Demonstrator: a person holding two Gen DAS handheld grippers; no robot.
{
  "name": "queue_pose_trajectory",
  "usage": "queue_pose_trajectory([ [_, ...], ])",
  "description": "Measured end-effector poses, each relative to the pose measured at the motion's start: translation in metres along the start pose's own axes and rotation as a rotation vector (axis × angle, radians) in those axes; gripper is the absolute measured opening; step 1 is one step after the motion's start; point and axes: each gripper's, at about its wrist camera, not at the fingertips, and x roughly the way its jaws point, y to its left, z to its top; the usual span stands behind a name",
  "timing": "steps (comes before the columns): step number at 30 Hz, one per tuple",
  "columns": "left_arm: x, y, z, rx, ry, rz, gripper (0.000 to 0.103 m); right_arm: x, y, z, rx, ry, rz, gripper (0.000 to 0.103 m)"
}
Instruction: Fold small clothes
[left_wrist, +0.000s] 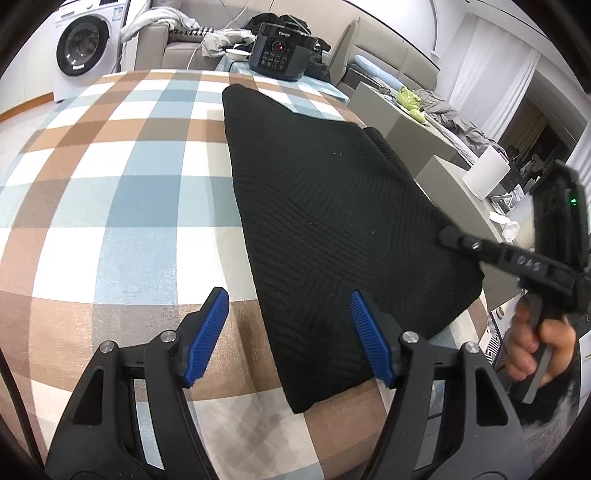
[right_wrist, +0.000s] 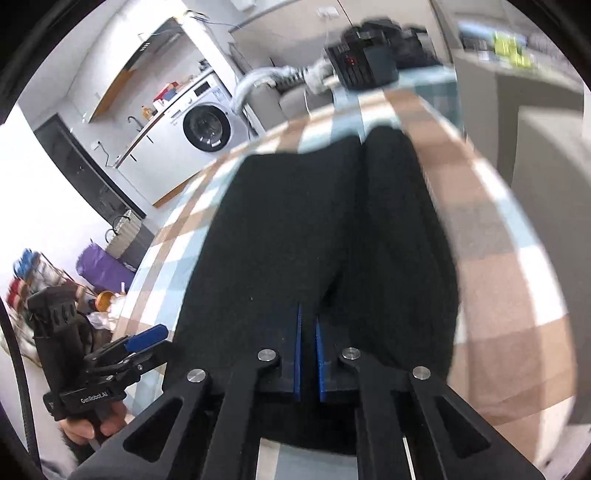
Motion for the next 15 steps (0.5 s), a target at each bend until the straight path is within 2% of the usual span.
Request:
queue_pose_trajectory([
  [2, -0.001, 0.001, -0.002, -0.005, -0.002, 0.004, 0.066, -0.004, -0.002, -0.004, 0.000, 0.010, -0.026, 0.006],
  [4, 0.002, 0.004, -0.003, -0.024, 0.011, 0.003, 0.066, 0.013, -0.011, -0.007, 0.028, 0.066, -0.067, 0.006],
  [5, 0.004, 0.005, -0.004, -0.031, 0.018, 0.007, 0.066, 0.020, -0.017, -0.010, 0.070, 0.093, -0.057, 0.007],
  [6, 0.004, 0.004, -0.004, -0.032, 0.023, 0.011, 0.066, 0.015, -0.023, -0.013, 0.122, 0.078, -0.008, 0.010],
  [10, -0.001, 0.004, -0.007, -0.017, 0.015, 0.008, 0.066, -0.010, -0.024, -0.026, 0.100, 0.060, 0.054, 0.025],
  [13, 0.004, 0.003, -0.006, -0.019, 0.024, 0.012, 0.066, -0.013, -0.020, -0.042, 0.049, 0.064, 0.063, 0.025],
  [15, 0.005, 0.000, -0.005, -0.015, 0.028, 0.006, 0.066, -0.010, -0.018, -0.045, 0.034, 0.040, 0.031, 0.016],
])
